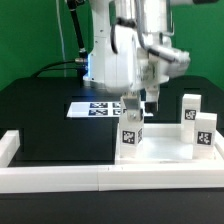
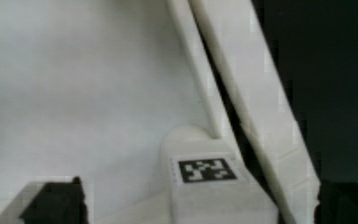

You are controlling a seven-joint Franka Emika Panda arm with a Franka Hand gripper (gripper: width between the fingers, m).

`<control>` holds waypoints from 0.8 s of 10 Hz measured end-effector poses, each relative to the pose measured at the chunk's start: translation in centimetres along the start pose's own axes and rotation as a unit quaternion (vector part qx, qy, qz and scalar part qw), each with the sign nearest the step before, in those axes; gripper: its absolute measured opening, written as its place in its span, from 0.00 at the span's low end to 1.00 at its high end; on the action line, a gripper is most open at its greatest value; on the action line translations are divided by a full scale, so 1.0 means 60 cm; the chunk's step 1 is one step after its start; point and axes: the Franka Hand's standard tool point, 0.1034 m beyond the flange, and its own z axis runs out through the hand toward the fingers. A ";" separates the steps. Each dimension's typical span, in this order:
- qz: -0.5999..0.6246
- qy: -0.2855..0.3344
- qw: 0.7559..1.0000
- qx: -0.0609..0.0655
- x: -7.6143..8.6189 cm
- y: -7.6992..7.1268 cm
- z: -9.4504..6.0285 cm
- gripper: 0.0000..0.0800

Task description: Assemble square table

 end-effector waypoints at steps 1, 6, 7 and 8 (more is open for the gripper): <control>0.000 -0.007 1.000 0.005 -0.008 -0.008 -0.015 0.81; -0.004 -0.007 1.000 0.002 -0.009 -0.006 -0.012 0.81; -0.005 -0.006 1.000 0.002 -0.009 -0.006 -0.012 0.81; -0.005 -0.006 1.000 0.001 -0.009 -0.006 -0.011 0.81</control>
Offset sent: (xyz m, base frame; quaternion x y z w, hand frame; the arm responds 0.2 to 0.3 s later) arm 0.0000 0.0000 0.0000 0.0000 0.0000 0.0000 1.0000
